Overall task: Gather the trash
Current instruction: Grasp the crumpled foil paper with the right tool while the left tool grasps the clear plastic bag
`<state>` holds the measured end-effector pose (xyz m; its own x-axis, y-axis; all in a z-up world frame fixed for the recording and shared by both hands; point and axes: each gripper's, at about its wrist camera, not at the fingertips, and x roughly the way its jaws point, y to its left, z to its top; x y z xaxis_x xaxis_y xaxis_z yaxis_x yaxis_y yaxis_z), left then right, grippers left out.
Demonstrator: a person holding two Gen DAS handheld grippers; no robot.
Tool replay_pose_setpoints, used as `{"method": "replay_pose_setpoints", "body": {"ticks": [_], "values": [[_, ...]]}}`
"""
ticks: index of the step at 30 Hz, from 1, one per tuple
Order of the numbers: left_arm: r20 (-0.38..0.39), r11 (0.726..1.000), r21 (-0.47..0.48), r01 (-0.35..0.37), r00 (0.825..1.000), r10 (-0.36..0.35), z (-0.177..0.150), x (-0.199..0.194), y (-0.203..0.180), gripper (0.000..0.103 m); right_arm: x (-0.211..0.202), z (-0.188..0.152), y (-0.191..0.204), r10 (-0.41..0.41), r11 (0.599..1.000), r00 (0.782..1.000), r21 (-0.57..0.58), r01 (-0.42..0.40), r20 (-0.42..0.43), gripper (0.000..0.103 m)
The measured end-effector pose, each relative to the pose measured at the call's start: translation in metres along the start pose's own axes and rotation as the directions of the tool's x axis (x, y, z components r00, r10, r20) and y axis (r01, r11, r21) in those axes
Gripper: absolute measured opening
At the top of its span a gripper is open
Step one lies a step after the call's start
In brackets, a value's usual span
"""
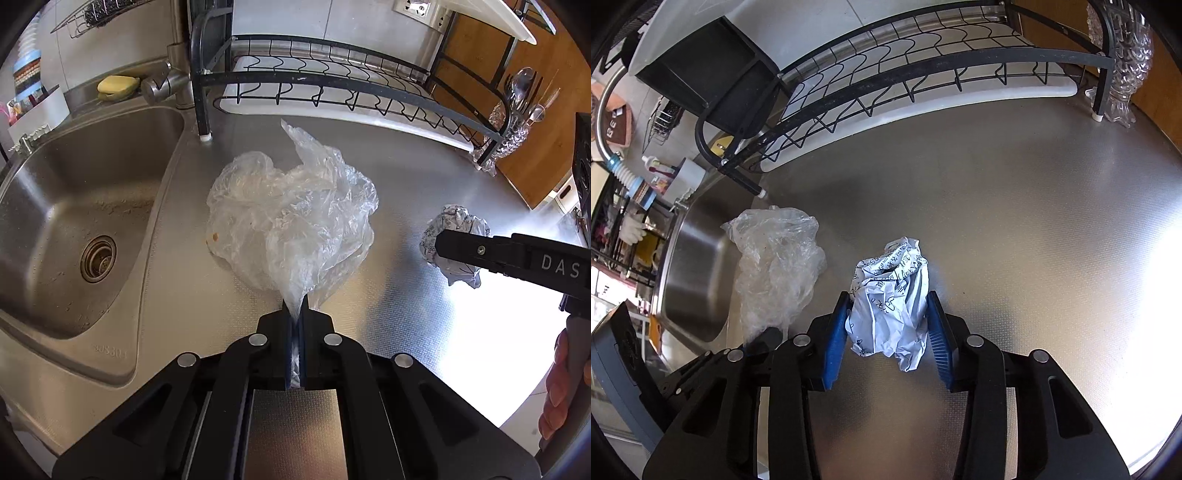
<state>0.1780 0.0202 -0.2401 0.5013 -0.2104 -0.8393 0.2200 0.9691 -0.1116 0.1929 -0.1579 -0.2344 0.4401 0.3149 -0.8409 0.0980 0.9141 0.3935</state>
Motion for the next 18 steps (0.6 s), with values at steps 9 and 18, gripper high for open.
{"method": "replay_pose_setpoints", "body": {"ticks": [9, 18], "values": [[0.057, 1.0, 0.018, 0.016, 0.998, -0.017, -0.025, -0.057, -0.02, 0.001, -0.048, -0.029, 0.0, -0.011, 0.999, 0.997, -0.041, 0.014, 0.071, 0.042], [0.075, 0.999, 0.035, 0.018, 0.997, -0.02, -0.077, -0.118, -0.045, 0.001, -0.103, -0.082, 0.004, -0.015, 0.996, 0.993, -0.089, 0.026, 0.12, 0.042]]}}
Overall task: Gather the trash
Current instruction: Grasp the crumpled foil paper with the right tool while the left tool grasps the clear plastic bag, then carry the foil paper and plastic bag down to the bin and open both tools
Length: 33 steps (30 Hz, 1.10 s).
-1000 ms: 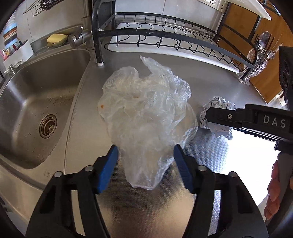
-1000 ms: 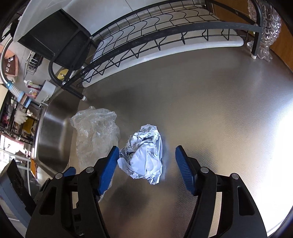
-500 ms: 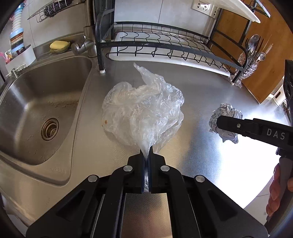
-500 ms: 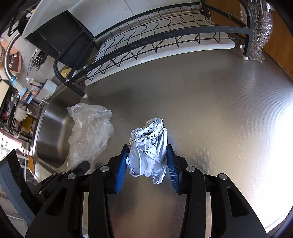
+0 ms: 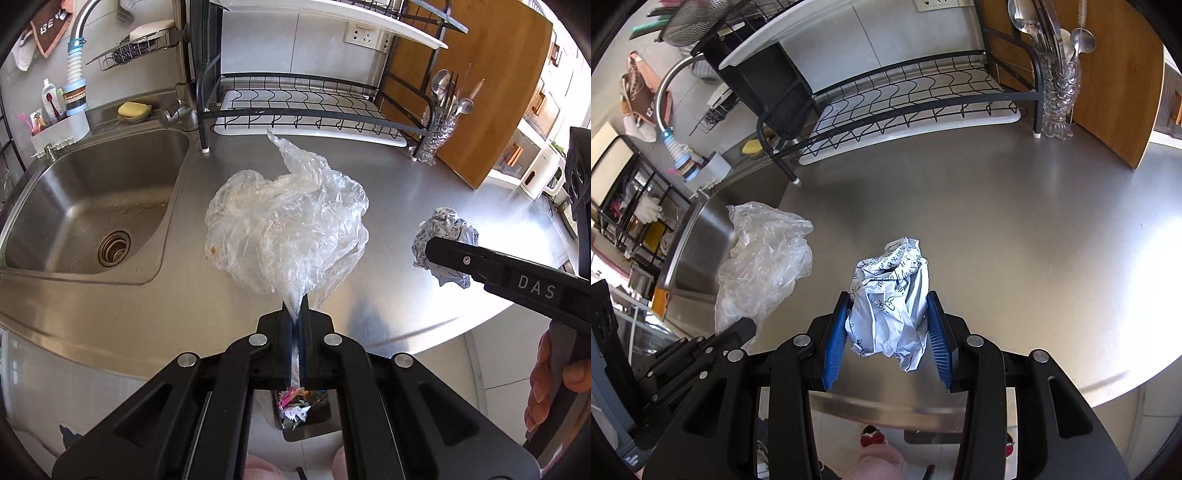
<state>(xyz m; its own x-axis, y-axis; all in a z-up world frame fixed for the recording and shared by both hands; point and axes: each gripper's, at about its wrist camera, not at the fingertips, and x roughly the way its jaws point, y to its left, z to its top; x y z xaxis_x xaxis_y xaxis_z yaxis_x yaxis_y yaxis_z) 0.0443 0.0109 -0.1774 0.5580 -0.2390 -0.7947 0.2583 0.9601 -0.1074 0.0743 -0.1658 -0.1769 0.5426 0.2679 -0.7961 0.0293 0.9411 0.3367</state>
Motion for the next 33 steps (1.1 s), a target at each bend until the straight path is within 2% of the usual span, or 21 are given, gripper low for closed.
{"method": "replay_pose_setpoints", "body": {"ticks": [8, 16, 20, 24, 33], "values": [[-0.018, 1.0, 0.008, -0.009, 1.0, 0.009, -0.058, -0.042, -0.014, 0.001, -0.044, -0.058, 0.002, 0.004, 0.999, 1.0, -0.032, -0.004, -0.007, 0.042], [-0.101, 1.0, 0.027, 0.0, 0.995, 0.003, -0.115, -0.048, -0.023, 0.001, -0.058, -0.119, -0.016, -0.007, 1.0, 0.998, 0.003, 0.007, -0.066, 0.042], [-0.162, 1.0, 0.026, 0.014, 0.987, -0.01, -0.141, -0.04, -0.025, 0.001, -0.05, -0.144, -0.026, -0.021, 0.999, 0.992, 0.032, 0.025, -0.121, 0.042], [-0.239, 0.999, 0.005, 0.032, 0.971, -0.029, -0.165, -0.025, -0.025, 0.001, -0.038, -0.161, -0.032, -0.035, 0.998, 0.985, 0.042, 0.042, -0.167, 0.042], [-0.372, 0.999, -0.016, 0.046, 0.927, -0.048, -0.216, 0.049, -0.023, 0.001, 0.02, -0.207, -0.049, -0.059, 0.994, 0.949, 0.068, 0.085, -0.31, 0.042]]}}
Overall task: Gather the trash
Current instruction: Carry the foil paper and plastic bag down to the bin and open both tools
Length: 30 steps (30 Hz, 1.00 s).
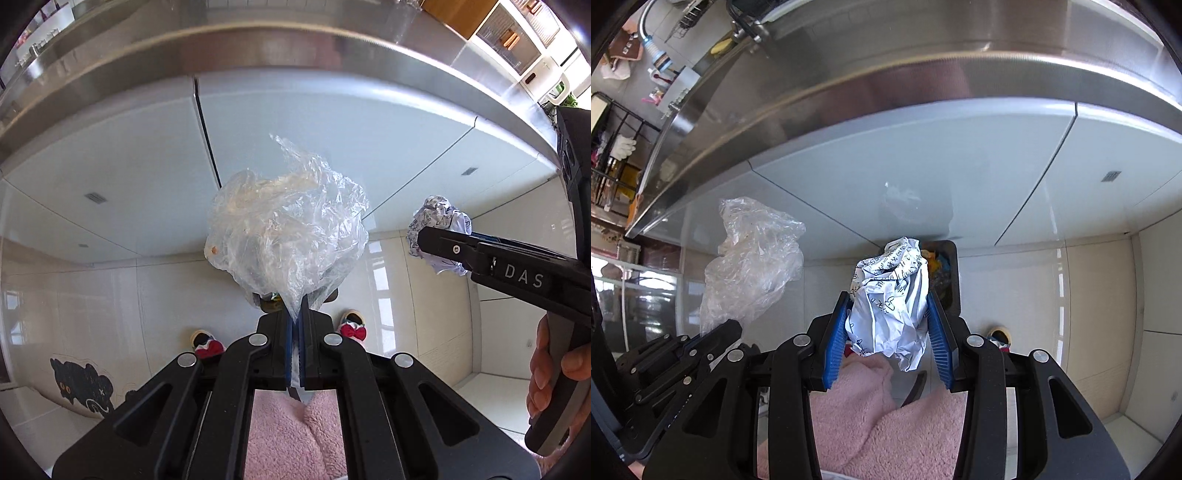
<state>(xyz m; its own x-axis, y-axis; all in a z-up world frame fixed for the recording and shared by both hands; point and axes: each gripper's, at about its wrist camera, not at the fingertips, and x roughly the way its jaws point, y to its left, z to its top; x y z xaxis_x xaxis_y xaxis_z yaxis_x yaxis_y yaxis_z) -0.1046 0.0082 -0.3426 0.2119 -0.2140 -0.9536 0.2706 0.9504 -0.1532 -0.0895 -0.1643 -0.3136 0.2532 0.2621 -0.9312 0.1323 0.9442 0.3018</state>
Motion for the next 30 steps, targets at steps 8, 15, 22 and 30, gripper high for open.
{"method": "replay_pose_setpoints", "body": {"ticks": [8, 15, 22, 30], "values": [[-0.093, 0.999, -0.017, 0.039, 0.995, -0.04, -0.004, 0.089, 0.004, 0.001, 0.073, -0.006, -0.018, -0.015, 1.0, 0.997, 0.025, 0.017, -0.076, 0.042], [-0.111, 1.0, -0.019, 0.011, 0.994, -0.013, 0.002, 0.151, 0.011, 0.001, 0.143, 0.002, -0.037, -0.011, 0.997, 0.991, 0.077, 0.022, -0.134, 0.042], [-0.149, 1.0, -0.018, 0.019, 0.989, -0.022, 0.005, 0.194, 0.025, 0.001, 0.196, 0.005, -0.053, 0.003, 0.994, 0.977, 0.11, 0.021, -0.215, 0.042], [-0.184, 0.999, -0.033, 0.031, 0.982, -0.036, 0.015, 0.215, 0.036, 0.001, 0.232, 0.009, -0.054, 0.011, 0.994, 0.965, 0.105, 0.017, -0.261, 0.042]]}}
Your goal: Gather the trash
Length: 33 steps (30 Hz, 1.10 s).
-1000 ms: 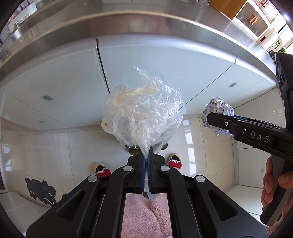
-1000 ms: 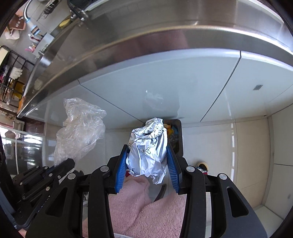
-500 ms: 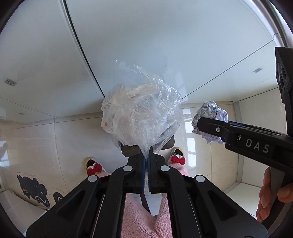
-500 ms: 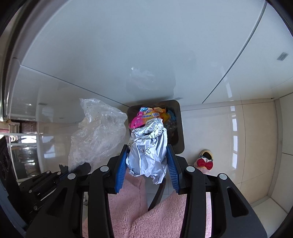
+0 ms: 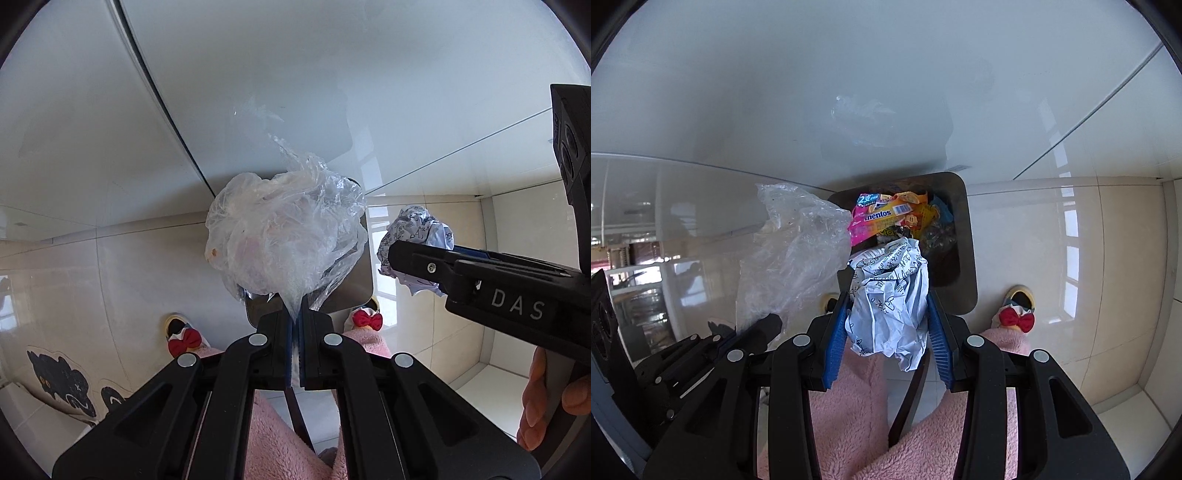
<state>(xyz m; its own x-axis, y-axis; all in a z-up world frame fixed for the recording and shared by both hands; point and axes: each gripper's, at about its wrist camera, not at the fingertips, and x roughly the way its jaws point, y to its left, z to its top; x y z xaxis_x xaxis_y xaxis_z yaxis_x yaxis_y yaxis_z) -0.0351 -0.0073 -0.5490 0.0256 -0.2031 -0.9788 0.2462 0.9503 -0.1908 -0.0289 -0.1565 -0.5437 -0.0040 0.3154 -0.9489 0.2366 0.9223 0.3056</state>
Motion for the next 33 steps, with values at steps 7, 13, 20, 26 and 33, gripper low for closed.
{"method": "replay_pose_setpoints", "body": {"ticks": [7, 13, 20, 26, 33], "values": [[0.0, 1.0, 0.009, 0.017, 1.0, -0.017, 0.001, -0.006, -0.004, 0.018, 0.002, 0.005, 0.0, 0.018, 0.999, 1.0, 0.029, -0.018, -0.004, 0.052], [0.013, 1.0, 0.015, 0.008, 1.0, -0.008, 0.001, -0.012, -0.005, 0.063, 0.001, 0.012, -0.004, 0.032, 0.997, 0.999, 0.074, -0.032, 0.001, 0.069], [0.04, 1.0, 0.029, -0.011, 0.999, 0.01, 0.007, -0.033, -0.01, 0.084, -0.015, 0.012, 0.002, 0.005, 0.998, 1.0, 0.056, -0.007, 0.03, 0.079], [0.092, 0.999, 0.031, -0.01, 0.996, 0.008, 0.012, -0.081, -0.017, 0.094, -0.055, 0.009, 0.012, -0.027, 1.0, 0.996, 0.012, 0.026, 0.09, 0.086], [0.217, 1.0, -0.004, 0.004, 0.976, -0.003, 0.011, -0.167, -0.012, 0.095, -0.139, 0.001, 0.03, -0.042, 0.997, 0.973, -0.054, 0.055, 0.226, 0.1]]}}
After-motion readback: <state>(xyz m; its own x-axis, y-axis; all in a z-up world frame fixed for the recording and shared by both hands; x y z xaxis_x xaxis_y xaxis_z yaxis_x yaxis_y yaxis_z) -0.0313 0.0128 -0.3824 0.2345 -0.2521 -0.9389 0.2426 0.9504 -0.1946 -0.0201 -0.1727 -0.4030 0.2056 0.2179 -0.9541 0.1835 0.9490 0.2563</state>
